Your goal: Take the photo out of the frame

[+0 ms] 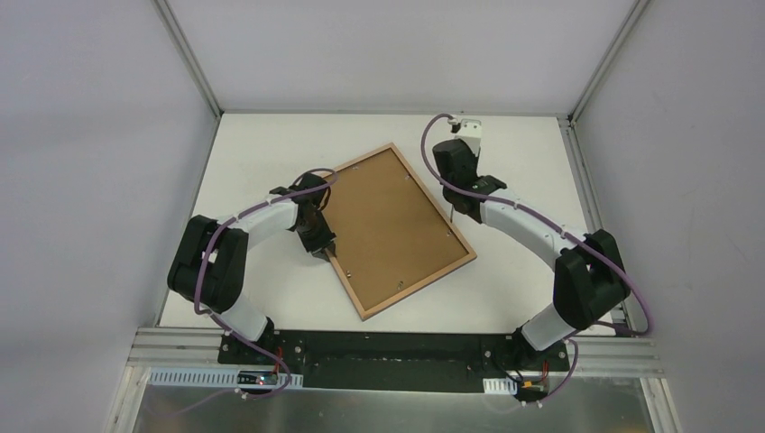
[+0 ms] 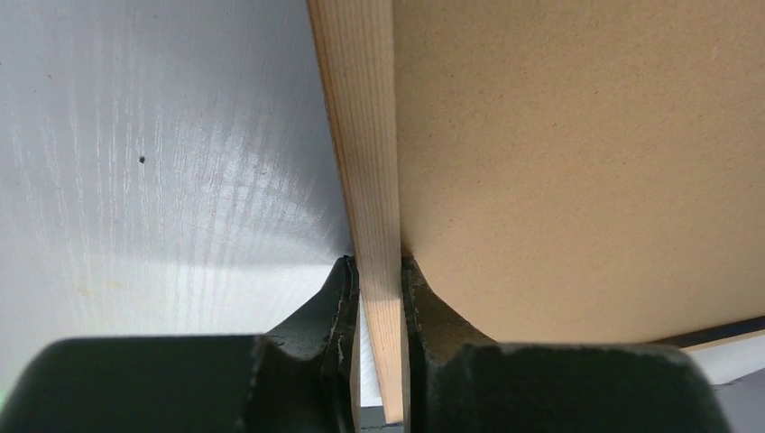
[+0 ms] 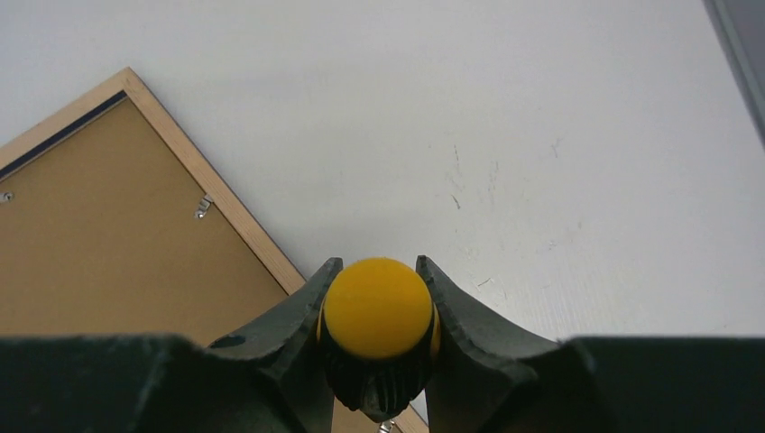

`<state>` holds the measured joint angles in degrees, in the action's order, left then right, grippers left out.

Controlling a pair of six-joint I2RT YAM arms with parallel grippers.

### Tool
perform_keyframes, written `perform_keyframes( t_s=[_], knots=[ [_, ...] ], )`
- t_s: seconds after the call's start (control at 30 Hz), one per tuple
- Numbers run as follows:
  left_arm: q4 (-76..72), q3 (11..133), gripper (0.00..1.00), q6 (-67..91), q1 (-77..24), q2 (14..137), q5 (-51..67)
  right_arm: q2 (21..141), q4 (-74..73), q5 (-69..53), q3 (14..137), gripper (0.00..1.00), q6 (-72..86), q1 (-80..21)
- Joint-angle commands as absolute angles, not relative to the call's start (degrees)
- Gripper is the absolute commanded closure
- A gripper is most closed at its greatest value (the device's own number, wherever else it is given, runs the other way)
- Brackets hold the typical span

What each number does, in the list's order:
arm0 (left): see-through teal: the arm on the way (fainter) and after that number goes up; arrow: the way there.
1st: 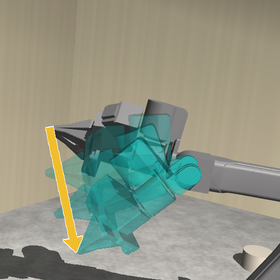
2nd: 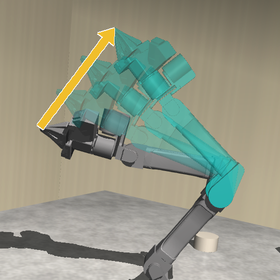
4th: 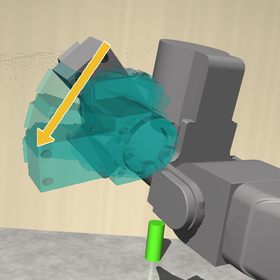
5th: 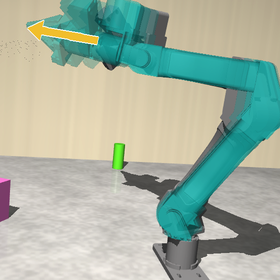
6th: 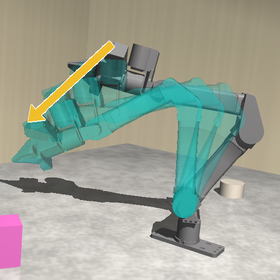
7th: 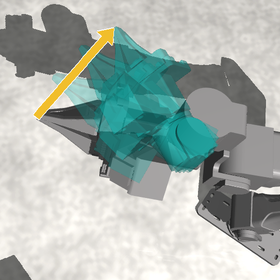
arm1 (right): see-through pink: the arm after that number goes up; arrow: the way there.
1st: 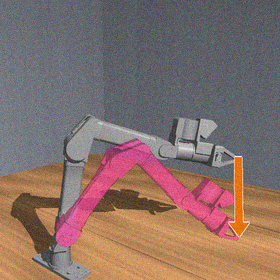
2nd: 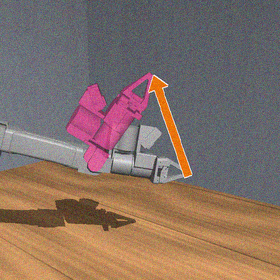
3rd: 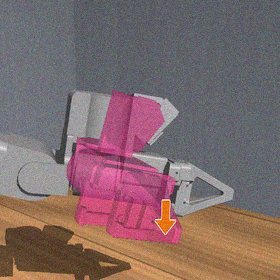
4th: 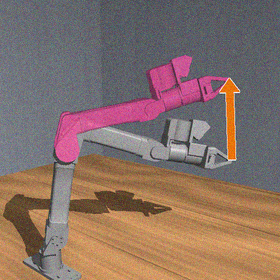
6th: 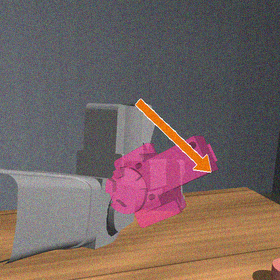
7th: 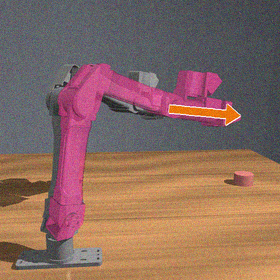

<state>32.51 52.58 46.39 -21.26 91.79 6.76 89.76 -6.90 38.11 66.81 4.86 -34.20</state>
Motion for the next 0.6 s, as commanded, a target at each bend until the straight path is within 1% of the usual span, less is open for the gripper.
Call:
perform_keyframes(
  t_s=[0.0,0.2,0.43,0.57],
  knots=[
    [36.6,50.0,1.0,47.9,-21.3,94.2,6.4,89.7,-0.3,49.0,65.6,1.0,3.6,-36.5],
    [36.3,49.6,1.0,49.7,-21.1,94.7,7.8,89.0,1.3,52.9,61.9,1.0,3.8,-40.0],
    [36.3,49.8,1.0,51.1,-21.0,95.2,8.2,88.6,0.9,55.6,58.9,1.0,5.2,-41.4],
    [36.3,49.5,1.0,51.4,-21.0,95.5,8.6,88.9,5.5,55.1,56.3,1.0,3.7,-41.4]
  ],
)
